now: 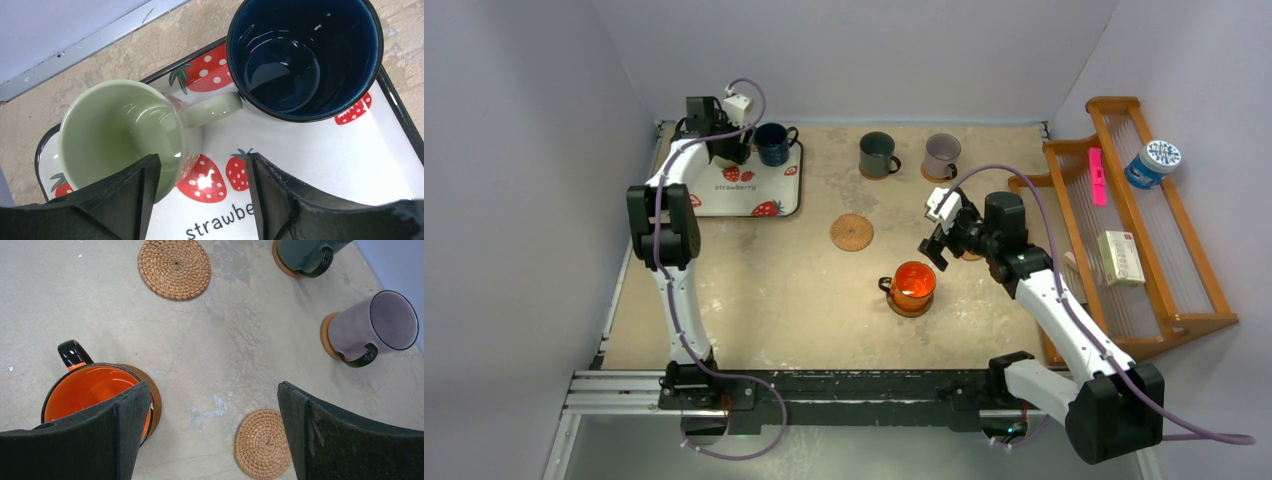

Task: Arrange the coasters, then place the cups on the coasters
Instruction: Pick up the cup from the tray.

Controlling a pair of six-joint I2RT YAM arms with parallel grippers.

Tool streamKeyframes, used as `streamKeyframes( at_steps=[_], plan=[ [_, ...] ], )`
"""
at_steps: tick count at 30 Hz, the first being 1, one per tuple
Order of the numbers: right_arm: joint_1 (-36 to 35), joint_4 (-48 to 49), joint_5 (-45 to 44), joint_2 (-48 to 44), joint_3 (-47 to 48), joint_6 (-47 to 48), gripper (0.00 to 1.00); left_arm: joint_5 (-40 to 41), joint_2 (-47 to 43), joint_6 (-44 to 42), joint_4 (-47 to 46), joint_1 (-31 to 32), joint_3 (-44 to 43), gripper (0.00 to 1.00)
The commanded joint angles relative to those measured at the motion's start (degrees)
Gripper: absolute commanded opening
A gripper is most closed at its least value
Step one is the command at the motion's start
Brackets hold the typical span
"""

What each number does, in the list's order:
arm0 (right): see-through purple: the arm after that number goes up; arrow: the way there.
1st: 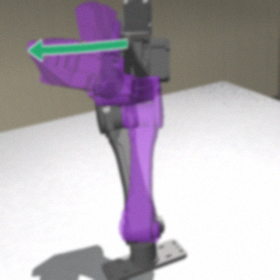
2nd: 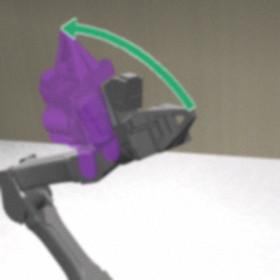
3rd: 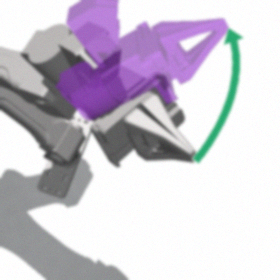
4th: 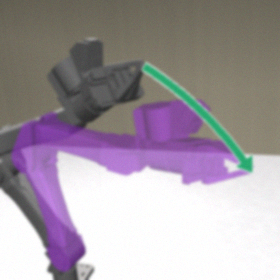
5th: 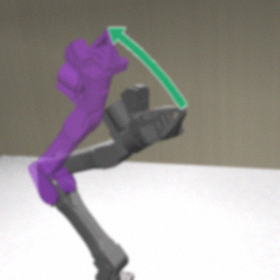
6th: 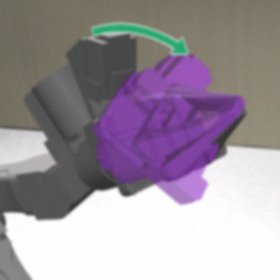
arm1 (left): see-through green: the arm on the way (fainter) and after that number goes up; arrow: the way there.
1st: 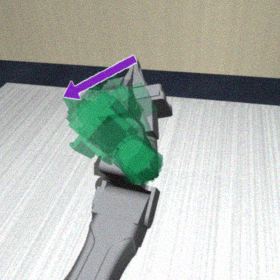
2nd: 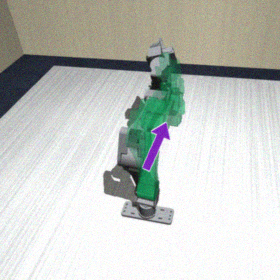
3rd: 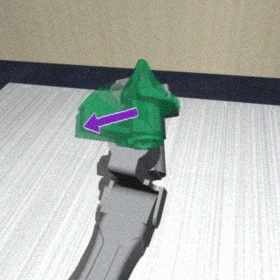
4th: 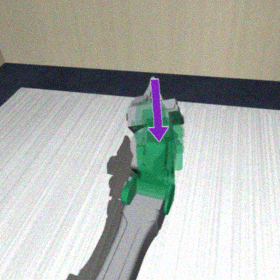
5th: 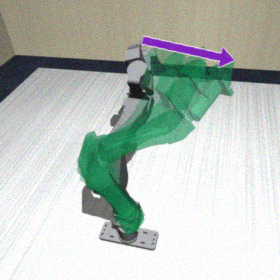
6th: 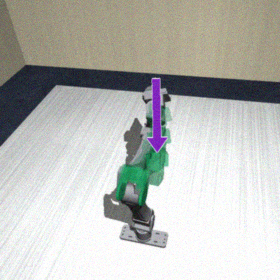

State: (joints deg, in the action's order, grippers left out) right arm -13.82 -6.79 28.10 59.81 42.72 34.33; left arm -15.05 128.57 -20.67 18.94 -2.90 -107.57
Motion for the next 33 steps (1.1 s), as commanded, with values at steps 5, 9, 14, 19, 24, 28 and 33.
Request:
streamKeyframes(
  at_steps=[5,9,14,19,24,28,33],
  plan=[
    [-0.1,0.4,1.5,-1.5,-0.2,0.9,0.99,-3.4,0.0,-0.8,0.7,-0.2,-1.3,0.56],
    [-0.1,0.3,1.6,-1.6,-0.1,0.9,0.99,-4.2,-0.2,-0.9,1.4,-0.2,-1.4,0.42],
    [-0.1,0.1,1.7,-1.7,0.0,1.0,0.99,-5.3,-0.8,-1.2,2.8,-0.2,-1.3,0.24],
    [-0.1,0.0,1.7,-1.7,0.1,1.1,0.99,-6.4,-2.5,-1.5,3.4,-0.2,-0.1,0.11],
    [-0.1,-0.4,1.9,-1.9,0.3,1.3,0.99,-9.4,-5.2,-2.3,4.7,-0.2,2.0,0.0],
    [-0.1,-1.1,2.4,-1.6,0.9,1.7,0.99,-12.6,-9.3,-3.9,3.9,-0.2,6.3,0.0],
    [-0.1,-2.9,3.2,0.2,2.5,2.6,0.99,-13.3,-14.8,-5.5,1.3,-0.2,12.4,0.0]
  ],
)
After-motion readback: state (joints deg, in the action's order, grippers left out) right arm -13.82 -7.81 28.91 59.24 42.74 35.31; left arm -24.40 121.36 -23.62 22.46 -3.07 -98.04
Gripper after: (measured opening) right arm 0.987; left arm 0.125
